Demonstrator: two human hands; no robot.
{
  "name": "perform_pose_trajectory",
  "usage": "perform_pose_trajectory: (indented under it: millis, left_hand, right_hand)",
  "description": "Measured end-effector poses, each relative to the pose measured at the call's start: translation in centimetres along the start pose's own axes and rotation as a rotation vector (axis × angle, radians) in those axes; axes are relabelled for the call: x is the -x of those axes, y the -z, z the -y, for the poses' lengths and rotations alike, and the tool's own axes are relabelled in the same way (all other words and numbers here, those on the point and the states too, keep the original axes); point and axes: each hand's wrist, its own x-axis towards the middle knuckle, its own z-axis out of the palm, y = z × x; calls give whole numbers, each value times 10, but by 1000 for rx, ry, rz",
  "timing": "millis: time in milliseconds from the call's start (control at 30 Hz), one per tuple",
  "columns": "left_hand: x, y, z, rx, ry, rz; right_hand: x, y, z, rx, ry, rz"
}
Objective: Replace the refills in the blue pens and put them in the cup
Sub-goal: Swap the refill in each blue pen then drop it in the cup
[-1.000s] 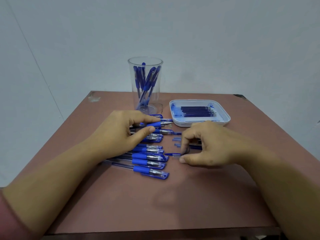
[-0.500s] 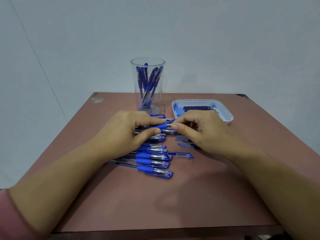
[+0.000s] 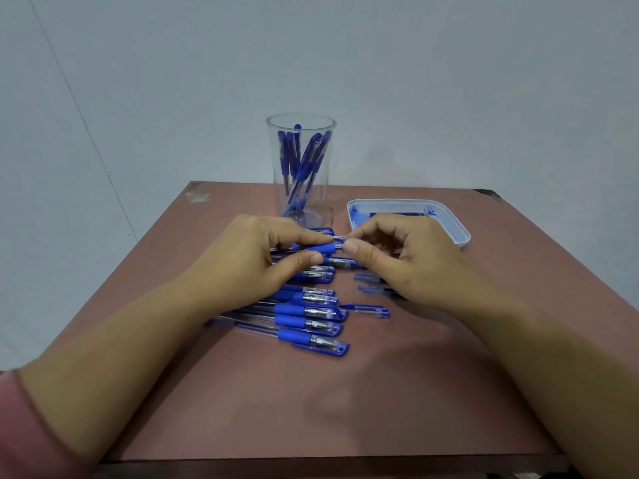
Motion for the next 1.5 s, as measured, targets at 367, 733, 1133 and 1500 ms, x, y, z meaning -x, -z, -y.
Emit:
perform_pose_trajectory:
  millis: [367,733,1133,1500]
  left_hand:
    - [-1,-1,4,-34,-7,-11]
    - [-1,-2,6,-58,-21,-12]
    - [-1,0,5,-71,-9,19]
    - [-1,-1,6,-56,15,12]
  right_hand:
    - [-1,-2,-3,47,-3,31]
    - [-2,-3,-2,63,-35,52]
    - [-3,-6,-4,42,-90,57]
    - [-2,-5,-1,-99,-95,22]
